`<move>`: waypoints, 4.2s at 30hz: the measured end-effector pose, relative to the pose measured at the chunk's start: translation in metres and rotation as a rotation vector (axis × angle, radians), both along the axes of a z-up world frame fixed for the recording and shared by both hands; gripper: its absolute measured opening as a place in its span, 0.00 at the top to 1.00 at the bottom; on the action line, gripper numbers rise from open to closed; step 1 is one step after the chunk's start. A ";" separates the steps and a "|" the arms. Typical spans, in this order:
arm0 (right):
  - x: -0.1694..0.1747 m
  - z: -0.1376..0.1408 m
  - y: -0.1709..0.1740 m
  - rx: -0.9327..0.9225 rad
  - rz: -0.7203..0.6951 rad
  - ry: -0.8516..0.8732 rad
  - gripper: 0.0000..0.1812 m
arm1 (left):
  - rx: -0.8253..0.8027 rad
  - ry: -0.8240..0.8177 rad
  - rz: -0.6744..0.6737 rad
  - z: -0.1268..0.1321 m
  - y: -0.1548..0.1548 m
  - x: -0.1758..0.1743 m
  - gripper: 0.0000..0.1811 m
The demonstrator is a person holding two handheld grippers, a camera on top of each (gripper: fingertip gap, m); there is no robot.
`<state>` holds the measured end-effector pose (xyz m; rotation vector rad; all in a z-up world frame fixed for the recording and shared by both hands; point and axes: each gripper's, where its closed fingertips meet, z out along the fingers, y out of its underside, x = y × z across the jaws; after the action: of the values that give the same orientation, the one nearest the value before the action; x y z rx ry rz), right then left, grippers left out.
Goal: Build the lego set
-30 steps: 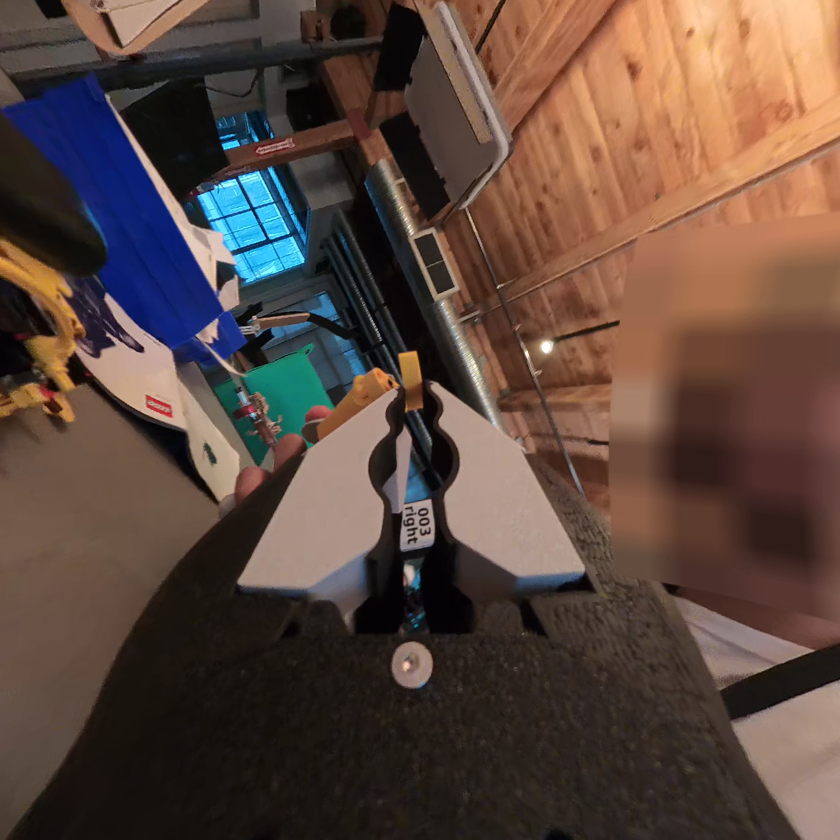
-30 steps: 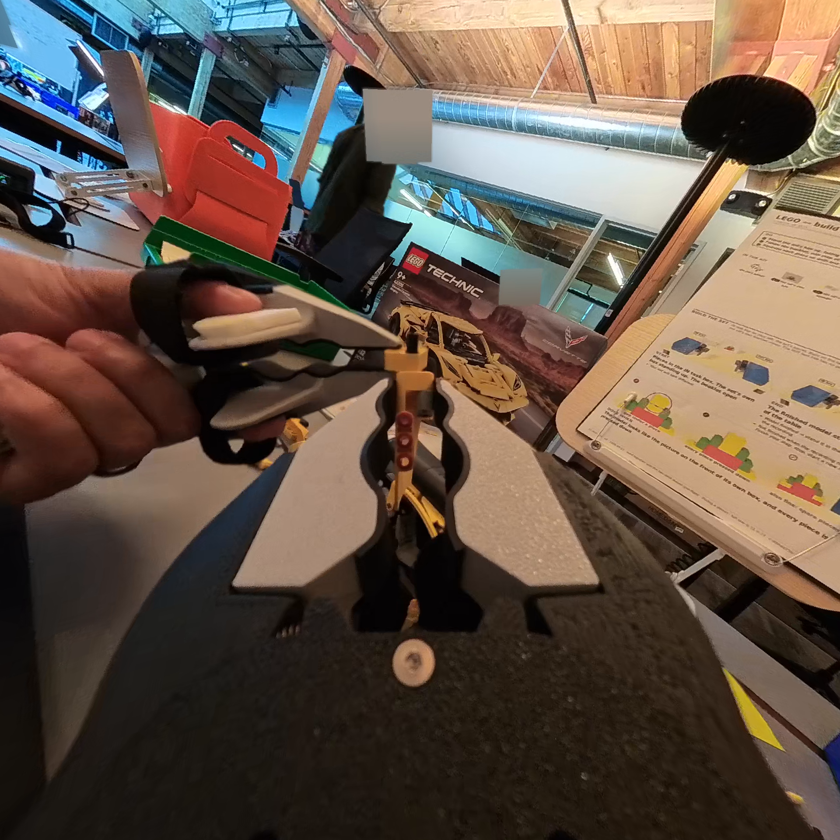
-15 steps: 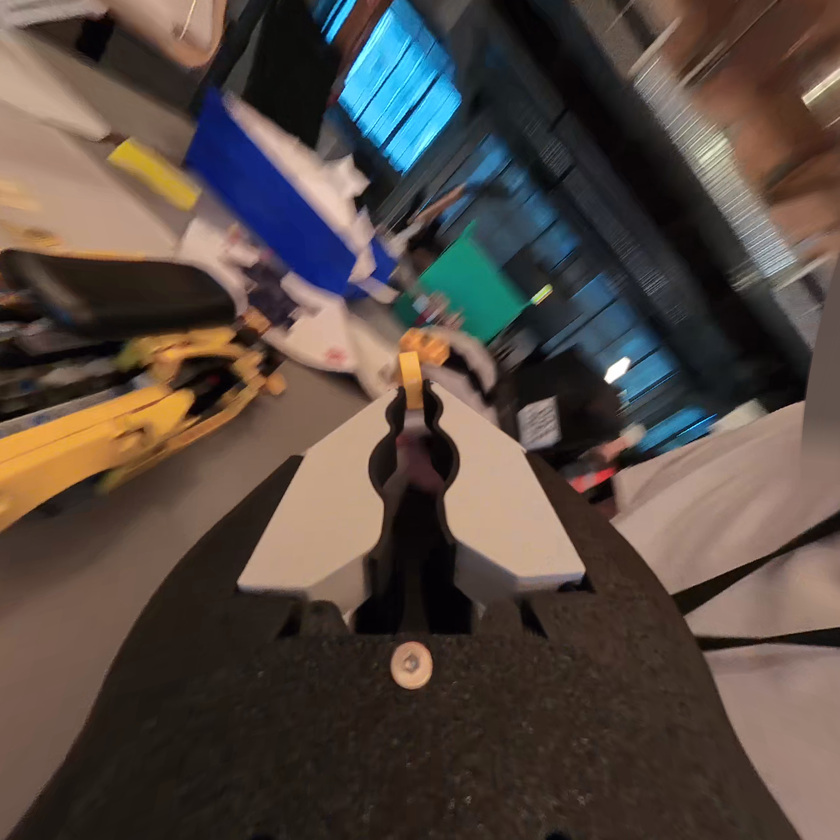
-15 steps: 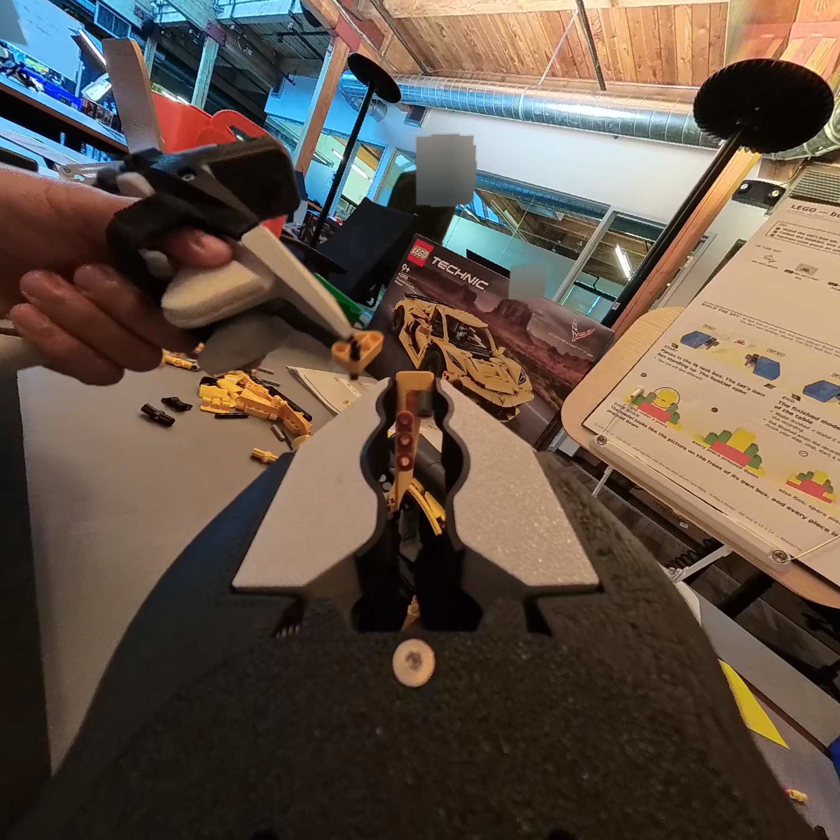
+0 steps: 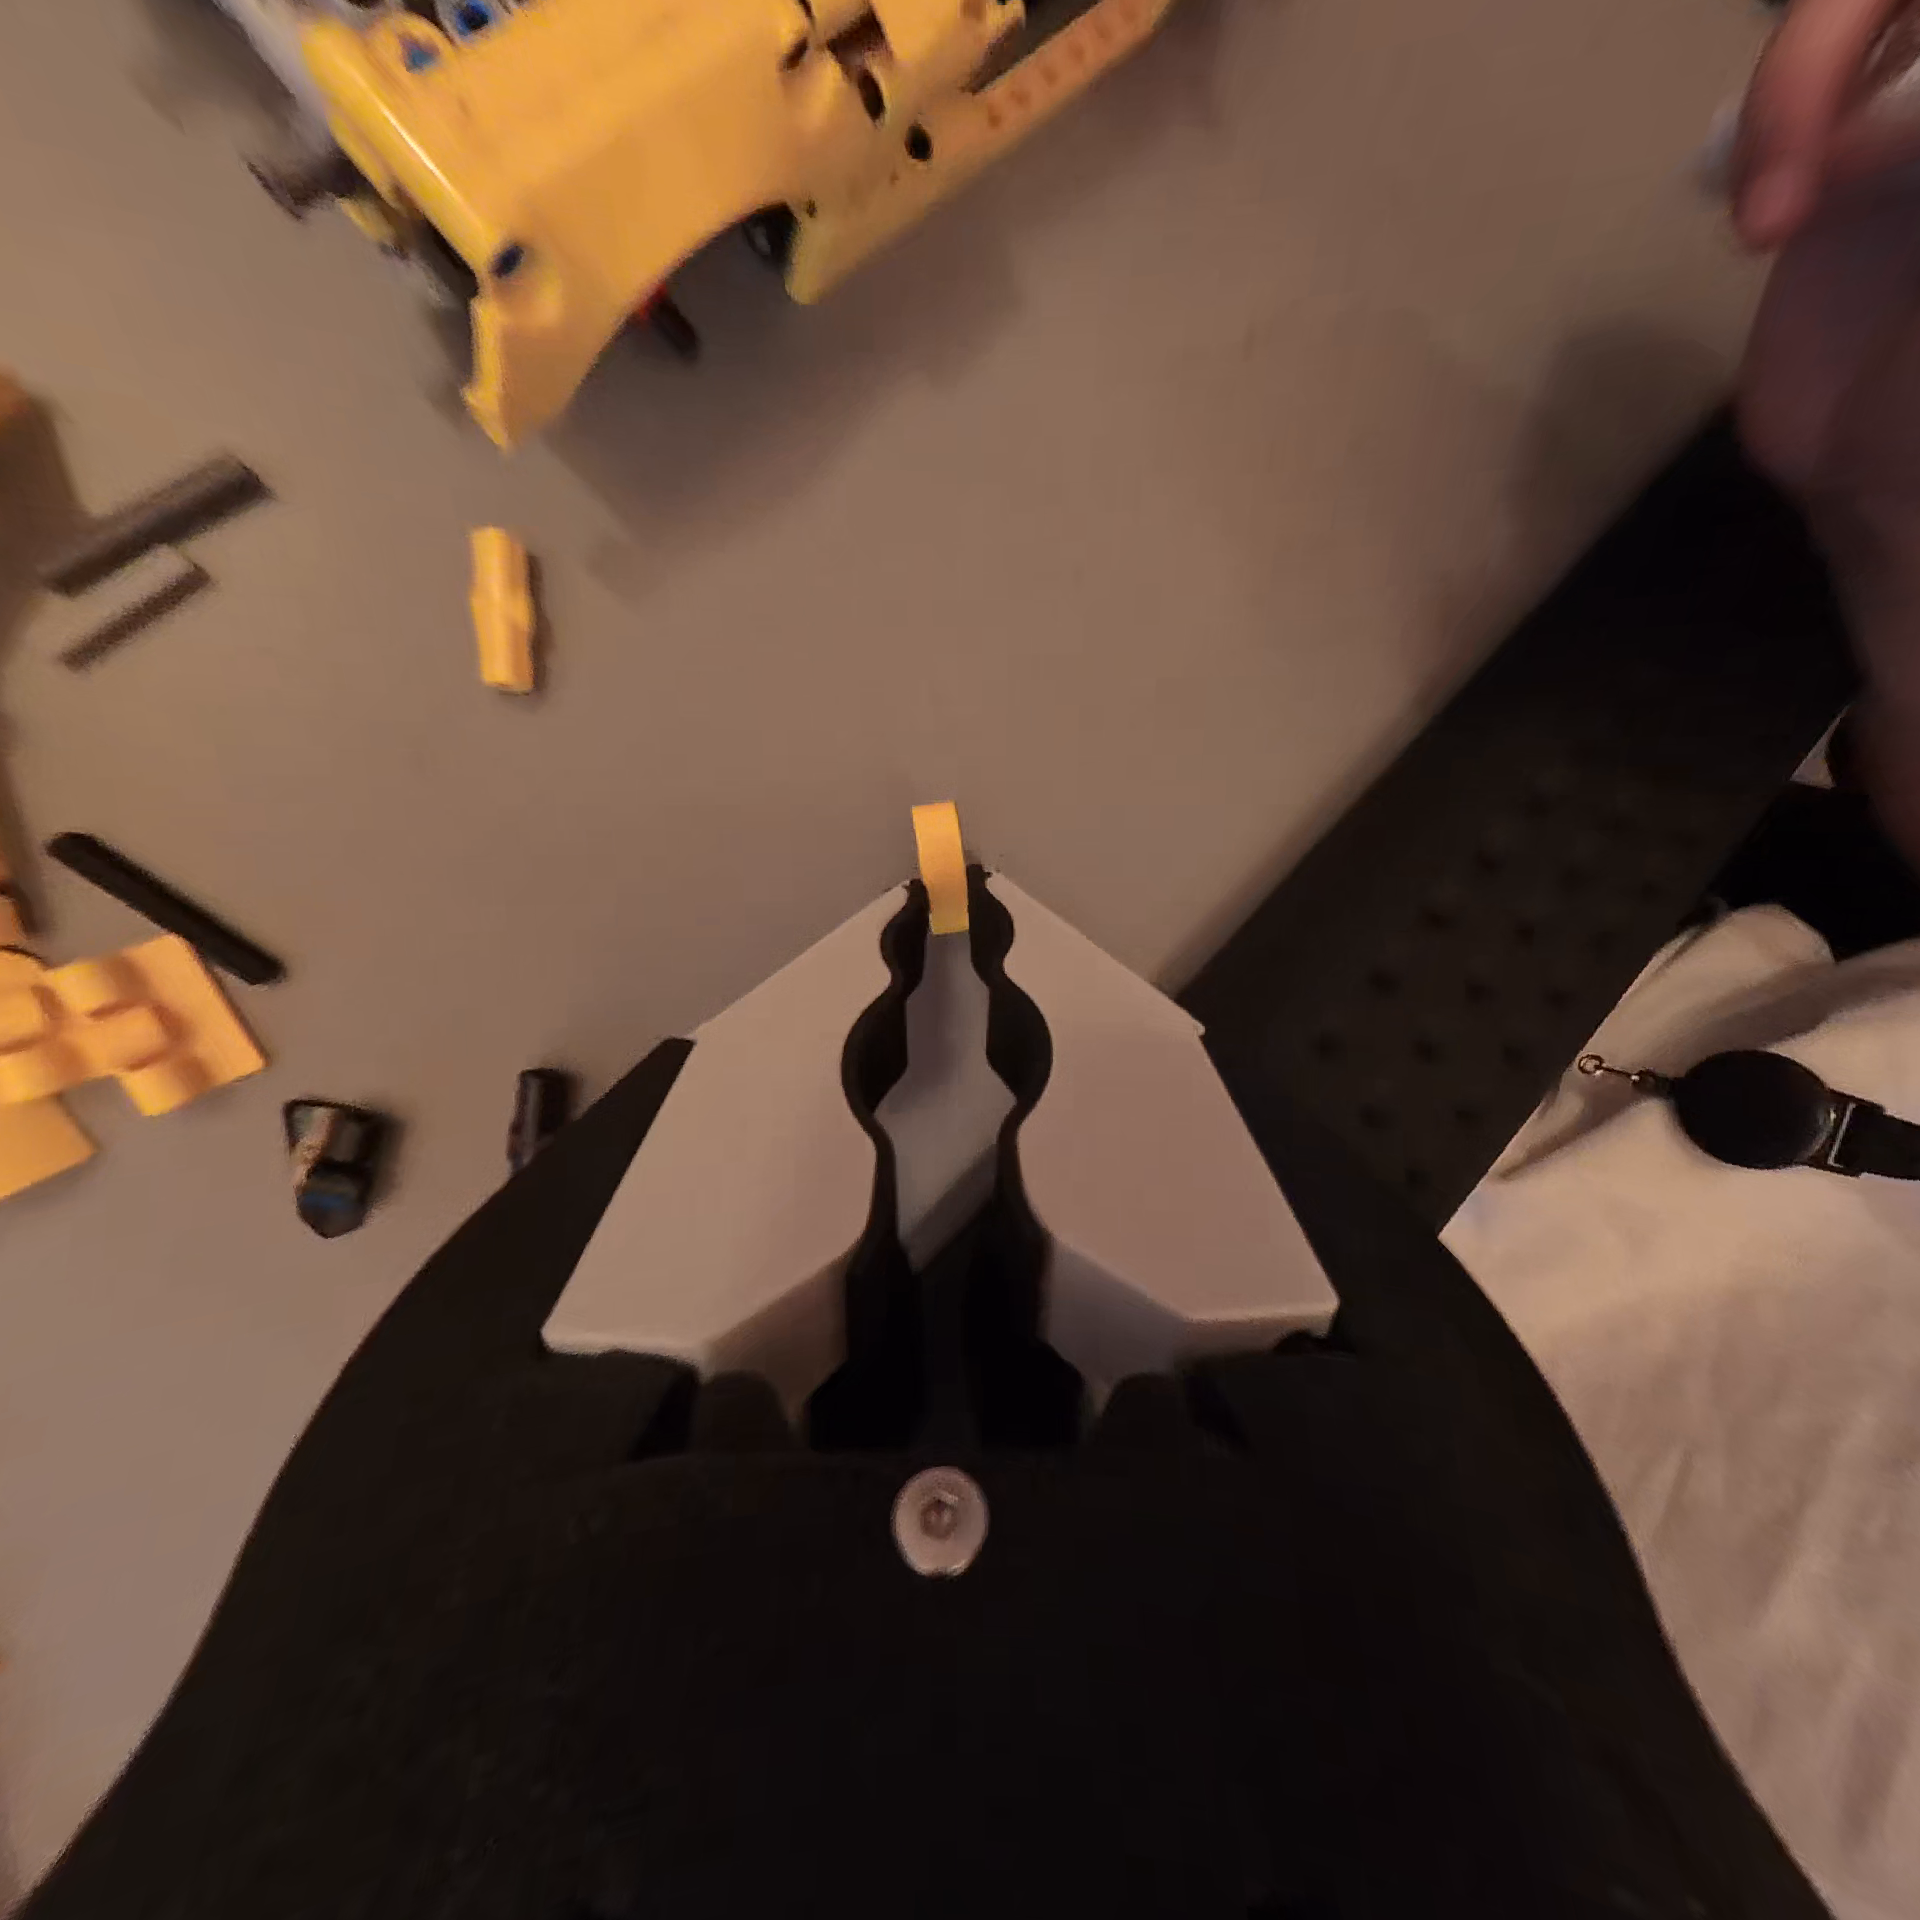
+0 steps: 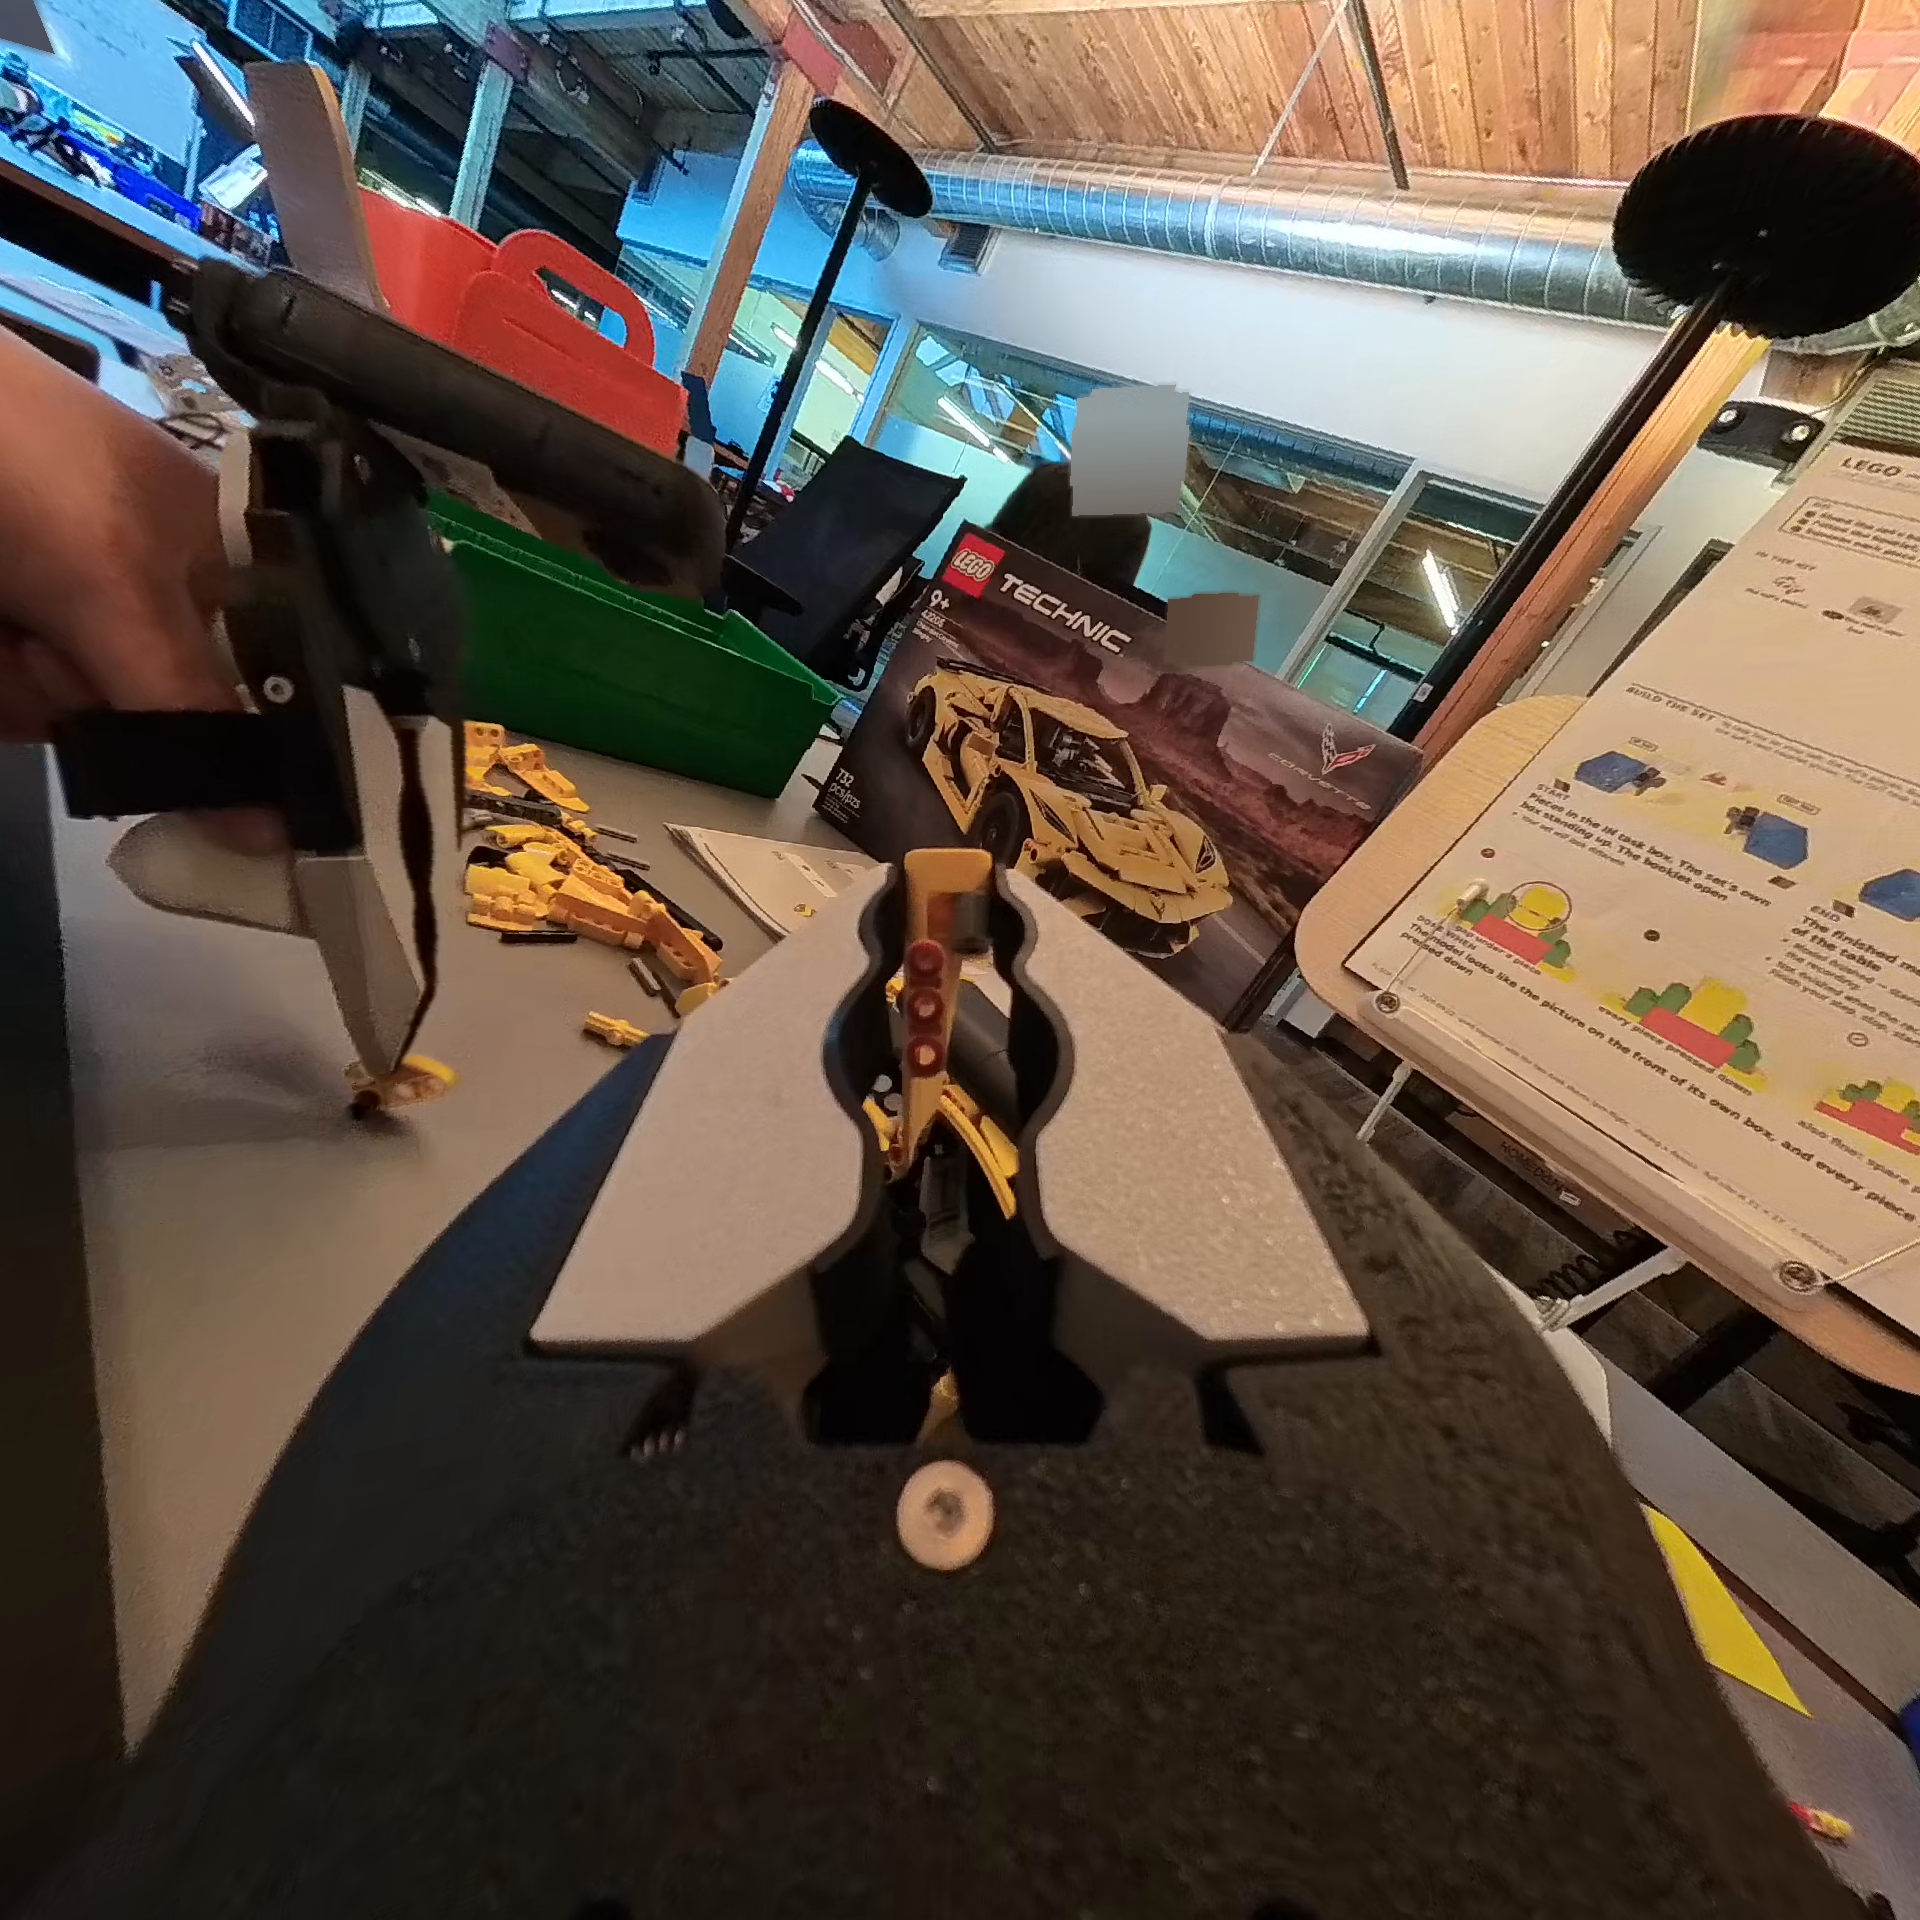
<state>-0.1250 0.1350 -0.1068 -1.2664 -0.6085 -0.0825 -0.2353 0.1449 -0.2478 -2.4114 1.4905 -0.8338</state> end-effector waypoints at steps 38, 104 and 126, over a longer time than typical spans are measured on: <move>-0.014 -0.033 0.007 -0.129 0.070 -0.114 0.93 | 0.217 -0.334 -0.318 0.018 -0.037 0.041 0.97; -0.072 -0.109 -0.013 -0.370 0.252 -0.479 0.92 | 0.041 0.058 -0.930 0.042 -0.002 0.033 1.00; -0.059 -0.116 0.001 -0.434 0.194 -0.447 0.92 | 0.313 0.037 -0.119 0.013 0.054 -0.180 0.86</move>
<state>-0.1835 0.1356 -0.2231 -1.6139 -1.1786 -0.0745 -0.4155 0.1989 -0.2347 -2.1385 1.6519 -0.5321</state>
